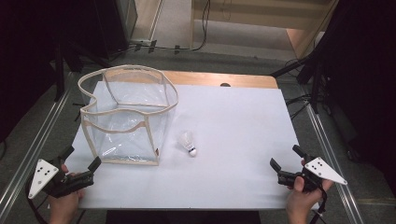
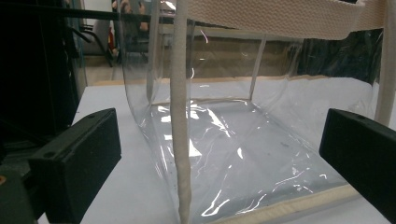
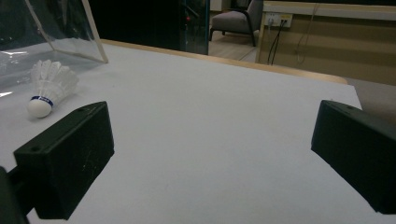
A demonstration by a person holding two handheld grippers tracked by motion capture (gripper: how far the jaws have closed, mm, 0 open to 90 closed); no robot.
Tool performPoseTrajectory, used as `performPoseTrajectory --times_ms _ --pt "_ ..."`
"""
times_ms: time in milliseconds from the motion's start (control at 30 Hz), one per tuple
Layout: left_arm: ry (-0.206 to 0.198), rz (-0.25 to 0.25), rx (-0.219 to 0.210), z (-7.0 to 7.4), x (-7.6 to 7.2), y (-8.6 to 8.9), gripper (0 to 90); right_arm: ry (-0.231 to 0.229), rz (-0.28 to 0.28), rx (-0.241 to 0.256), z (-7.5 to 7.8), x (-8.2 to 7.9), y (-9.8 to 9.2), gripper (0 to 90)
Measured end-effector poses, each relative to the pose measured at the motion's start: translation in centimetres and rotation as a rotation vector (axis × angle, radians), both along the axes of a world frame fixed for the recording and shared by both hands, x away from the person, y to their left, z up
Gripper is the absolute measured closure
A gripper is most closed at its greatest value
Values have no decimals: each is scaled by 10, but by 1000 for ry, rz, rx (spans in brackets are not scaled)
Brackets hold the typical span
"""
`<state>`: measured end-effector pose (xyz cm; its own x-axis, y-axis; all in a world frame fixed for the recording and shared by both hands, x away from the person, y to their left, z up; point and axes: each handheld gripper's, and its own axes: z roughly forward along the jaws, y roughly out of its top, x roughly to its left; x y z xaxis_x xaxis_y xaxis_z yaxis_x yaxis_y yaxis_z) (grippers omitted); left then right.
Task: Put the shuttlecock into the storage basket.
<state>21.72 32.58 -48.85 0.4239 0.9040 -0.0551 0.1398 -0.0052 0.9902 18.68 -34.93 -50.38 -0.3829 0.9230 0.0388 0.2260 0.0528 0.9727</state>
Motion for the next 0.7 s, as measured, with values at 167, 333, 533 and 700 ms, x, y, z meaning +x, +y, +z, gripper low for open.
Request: performPoseTrajectory --times_ms 167,333,533,700 --pt "-2 3 25 0 -1 -2 0 39 40 19 6 -1 0 0" --pt "-6 5 62 -1 -2 -7 0 49 72 28 13 0 1 0" --pt "-4 6 88 -1 -2 -10 0 87 84 26 20 5 5 0" --pt "-4 0 86 -2 -3 -9 0 115 125 -14 24 11 13 0"
